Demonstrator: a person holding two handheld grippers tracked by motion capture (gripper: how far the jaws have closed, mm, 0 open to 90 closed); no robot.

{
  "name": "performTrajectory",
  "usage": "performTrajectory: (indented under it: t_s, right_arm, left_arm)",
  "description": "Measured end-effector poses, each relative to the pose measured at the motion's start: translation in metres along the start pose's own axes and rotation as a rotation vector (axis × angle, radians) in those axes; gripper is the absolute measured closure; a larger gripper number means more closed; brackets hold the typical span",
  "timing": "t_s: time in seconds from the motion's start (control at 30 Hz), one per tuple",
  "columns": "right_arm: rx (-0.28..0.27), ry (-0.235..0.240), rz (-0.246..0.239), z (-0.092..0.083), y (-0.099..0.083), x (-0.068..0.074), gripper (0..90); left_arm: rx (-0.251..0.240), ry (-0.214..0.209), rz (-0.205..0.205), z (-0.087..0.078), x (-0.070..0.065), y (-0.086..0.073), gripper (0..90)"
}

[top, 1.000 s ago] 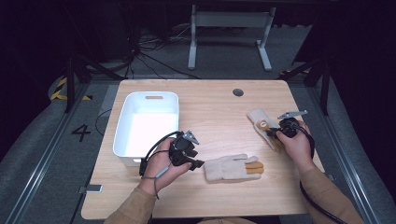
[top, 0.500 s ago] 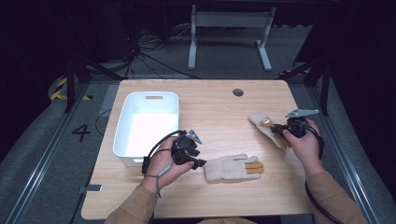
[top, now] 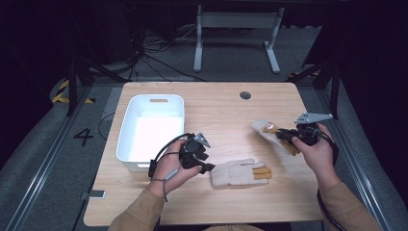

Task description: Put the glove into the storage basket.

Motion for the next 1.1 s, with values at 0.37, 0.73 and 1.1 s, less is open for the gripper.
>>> performTrajectory:
  t_s: [0.37,0.73,1.1]
  right_arm:
    - [-0.002,0.121,-0.042,-0.010,0.009,0.025,81.6]
    - [0.007,0.249,-0.121,-0.013,0.015,0.054,81.5]
    - [-0.017,0.417,-0.146,-0.005,0.012,0.073,81.5]
  left_arm:
    - [-0.002,-0.008,0.008,0.002,-0.001,0.003,54.0]
    - [-0.014,-0.005,0.014,-0.001,-0.001,0.004,54.6]
    - [-0.018,-0.002,0.013,-0.001,-0.001,0.005,54.5]
Point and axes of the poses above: each handheld gripper's, and its own axes: z roughly forward along the jaws, y roughly out of its top, x roughly to its left, the point moved 3 cm from there along z, roughly forward along the jaws, and after that the axes turned 12 degrees about -x, right-handed, at the moved point
